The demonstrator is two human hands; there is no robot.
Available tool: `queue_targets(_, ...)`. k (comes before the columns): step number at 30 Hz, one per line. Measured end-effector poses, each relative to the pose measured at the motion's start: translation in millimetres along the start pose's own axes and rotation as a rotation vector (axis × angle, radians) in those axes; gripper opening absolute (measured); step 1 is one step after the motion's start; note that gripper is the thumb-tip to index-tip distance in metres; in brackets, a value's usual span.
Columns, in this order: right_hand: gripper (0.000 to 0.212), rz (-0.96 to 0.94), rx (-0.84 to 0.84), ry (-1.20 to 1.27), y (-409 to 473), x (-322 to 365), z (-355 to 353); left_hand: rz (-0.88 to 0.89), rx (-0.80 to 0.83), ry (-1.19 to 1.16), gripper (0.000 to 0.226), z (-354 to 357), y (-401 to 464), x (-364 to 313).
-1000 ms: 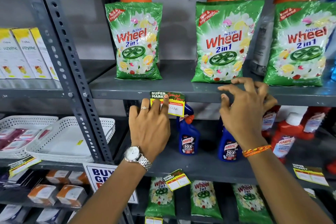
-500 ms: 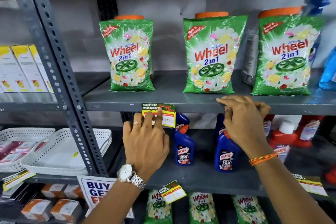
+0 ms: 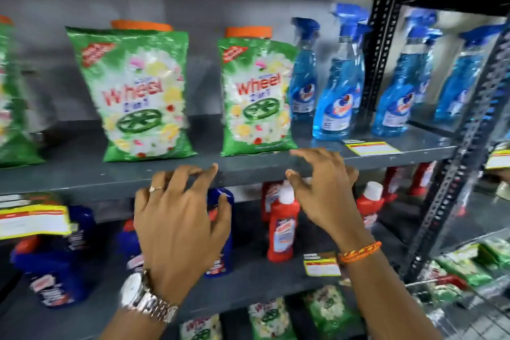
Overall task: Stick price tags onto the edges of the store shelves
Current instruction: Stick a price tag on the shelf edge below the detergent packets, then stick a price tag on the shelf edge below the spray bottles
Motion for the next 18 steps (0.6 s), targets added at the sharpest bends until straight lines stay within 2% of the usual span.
queue_targets(5,0.039,0.137,-0.089,0.007,51,-139,-83,0.034,0.075,-0.156,0.060,39,41,-139)
queue_targets(9,0.032,0.224,-0.008,0.125,92,-218,-109,0.010,0.171,-0.256,0.067,74,75,-211)
queue_targets(13,0.017,0.257,0.176,0.097,127,-268,-102,-0.004,0.226,-0.143,0.072,111,107,-261)
queue_targets(15,0.033,0.259,0.222,0.069,137,-282,-88,-0.063,0.261,-0.097,0.072,127,115,-267)
queue_targets(18,0.039,0.240,0.295,0.033,150,-295,-68,-0.141,0.304,-0.054,0.058,145,119,-277)
Point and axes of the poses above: each hand's wrist, its own y-axis towards the middle knuckle, its own z-axis out of the palm, x = y × z, the point moved 10 cm from there along y, towards the middle knuckle, and after that the axes turned 2 degrees about -x, right-handed, at the moved point
